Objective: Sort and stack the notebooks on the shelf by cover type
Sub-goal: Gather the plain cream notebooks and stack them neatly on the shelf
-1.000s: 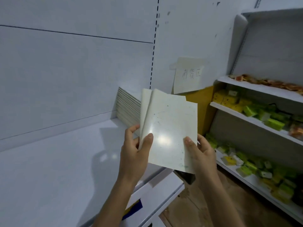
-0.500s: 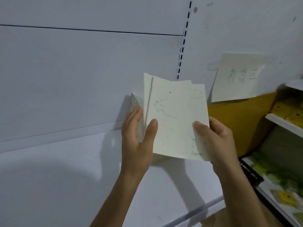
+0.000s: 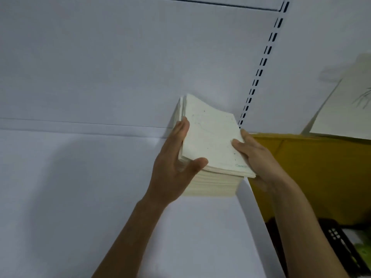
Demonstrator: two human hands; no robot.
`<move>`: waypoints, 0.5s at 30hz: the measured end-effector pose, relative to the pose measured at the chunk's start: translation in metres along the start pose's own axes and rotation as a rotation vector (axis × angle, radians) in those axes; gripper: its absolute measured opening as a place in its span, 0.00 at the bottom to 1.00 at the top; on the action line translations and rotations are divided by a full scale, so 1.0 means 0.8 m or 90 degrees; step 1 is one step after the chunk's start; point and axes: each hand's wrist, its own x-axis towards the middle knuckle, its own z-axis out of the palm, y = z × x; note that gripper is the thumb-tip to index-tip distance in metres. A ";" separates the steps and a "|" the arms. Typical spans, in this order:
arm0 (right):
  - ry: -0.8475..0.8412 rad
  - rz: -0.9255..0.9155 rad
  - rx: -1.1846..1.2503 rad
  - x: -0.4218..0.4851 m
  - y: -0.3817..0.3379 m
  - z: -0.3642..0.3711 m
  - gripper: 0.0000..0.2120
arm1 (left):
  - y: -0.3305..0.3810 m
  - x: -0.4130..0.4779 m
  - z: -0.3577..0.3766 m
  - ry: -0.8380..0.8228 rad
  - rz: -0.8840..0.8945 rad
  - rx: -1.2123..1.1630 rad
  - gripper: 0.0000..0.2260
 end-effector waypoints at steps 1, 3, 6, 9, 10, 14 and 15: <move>-0.004 0.007 0.002 0.007 -0.002 0.000 0.21 | -0.001 -0.001 0.002 0.013 -0.010 -0.014 0.35; -0.014 0.015 -0.002 0.018 -0.006 0.004 0.29 | -0.003 0.000 0.003 0.034 -0.034 -0.030 0.35; -0.007 0.009 0.019 0.028 -0.004 0.007 0.29 | -0.001 0.000 0.003 0.066 -0.061 -0.019 0.35; 0.010 0.034 0.108 0.034 0.003 0.010 0.33 | -0.001 -0.003 0.005 0.093 -0.047 -0.019 0.34; 0.003 0.042 0.127 0.035 0.005 0.010 0.33 | -0.002 -0.003 0.004 0.093 -0.039 -0.013 0.34; -0.027 0.101 0.181 0.034 0.000 0.007 0.31 | -0.003 -0.002 0.000 0.079 -0.010 0.014 0.29; -0.052 0.115 0.209 0.034 0.000 0.004 0.30 | -0.003 -0.003 0.001 0.081 -0.011 0.017 0.28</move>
